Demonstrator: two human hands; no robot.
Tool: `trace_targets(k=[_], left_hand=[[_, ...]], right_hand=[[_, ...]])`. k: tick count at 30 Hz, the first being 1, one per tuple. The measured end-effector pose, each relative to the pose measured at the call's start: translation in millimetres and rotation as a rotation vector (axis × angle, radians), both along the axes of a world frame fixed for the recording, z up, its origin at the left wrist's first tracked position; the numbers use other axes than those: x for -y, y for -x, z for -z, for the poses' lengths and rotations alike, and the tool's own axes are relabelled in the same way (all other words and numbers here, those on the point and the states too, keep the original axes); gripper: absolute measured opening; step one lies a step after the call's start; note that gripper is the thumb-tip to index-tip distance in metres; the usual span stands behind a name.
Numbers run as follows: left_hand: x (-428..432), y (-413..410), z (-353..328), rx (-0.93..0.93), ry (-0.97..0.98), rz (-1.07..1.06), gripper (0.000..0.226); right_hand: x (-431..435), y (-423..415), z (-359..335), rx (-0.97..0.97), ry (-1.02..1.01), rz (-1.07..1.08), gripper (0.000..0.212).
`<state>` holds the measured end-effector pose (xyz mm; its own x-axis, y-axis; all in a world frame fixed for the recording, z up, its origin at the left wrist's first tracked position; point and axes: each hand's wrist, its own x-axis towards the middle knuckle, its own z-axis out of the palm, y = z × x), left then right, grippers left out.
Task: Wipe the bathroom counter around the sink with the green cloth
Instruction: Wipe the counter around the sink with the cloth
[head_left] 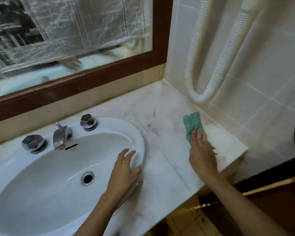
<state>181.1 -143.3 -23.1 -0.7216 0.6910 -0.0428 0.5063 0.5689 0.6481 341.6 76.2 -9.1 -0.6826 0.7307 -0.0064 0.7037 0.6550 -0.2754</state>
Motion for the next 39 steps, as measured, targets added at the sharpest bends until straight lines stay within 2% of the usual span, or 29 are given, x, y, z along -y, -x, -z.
trace_targets(k=[2,4,7,13,16,20,24,27,30,33,36,39], left_hand=[[-24.9,0.4,2.2,-0.027,0.014,-0.064,0.059],[-41.1,2.3,7.4,-0.009,0.05,-0.137,0.066],[-54.9,0.5,13.2,0.095,0.129,-0.248,0.077],[-61.5,-7.9,12.6,0.138,0.213,-0.284,0.078],[-63.7,-6.6,11.5,0.113,0.244,-0.285,0.08],[-65.8,-4.6,14.7,0.083,0.27,-0.287,0.078],[-66.8,-4.5,16.2,0.061,0.302,-0.297,0.076],[-67.0,-3.5,18.0,0.04,0.304,-0.299,0.075],[-66.1,-2.6,20.1,0.039,0.296,-0.303,0.074],[-66.3,-2.7,17.5,0.057,0.269,-0.299,0.074],[-67.6,-2.8,14.5,0.072,0.252,-0.304,0.075],[-67.4,-4.5,11.5,0.084,0.243,-0.298,0.075]], right_hand=[[-11.2,6.3,20.4,0.185,0.023,-0.191,0.061],[-14.8,10.2,31.1,0.178,0.013,-0.257,0.066],[-21.7,18.7,39.4,0.092,-0.073,-0.307,0.057],[-52.0,18.3,58.9,0.156,-0.051,-0.36,0.057],[-101.4,36.6,59.6,0.207,-0.083,-0.245,0.062],[-165.1,108.1,57.8,0.247,-0.073,-0.095,0.062],[-184.4,210.6,62.3,0.212,-0.036,-0.052,0.059],[-172.8,272.6,62.7,0.205,-0.021,-0.186,0.058],[-145.1,299.4,59.8,0.201,-0.035,-0.443,0.055],[-107.8,276.1,64.7,0.148,-0.039,-0.659,0.053],[-53.3,201.7,69.1,0.078,-0.035,-0.624,0.054],[0.0,91.3,61.7,0.062,-0.005,-0.631,0.057]])
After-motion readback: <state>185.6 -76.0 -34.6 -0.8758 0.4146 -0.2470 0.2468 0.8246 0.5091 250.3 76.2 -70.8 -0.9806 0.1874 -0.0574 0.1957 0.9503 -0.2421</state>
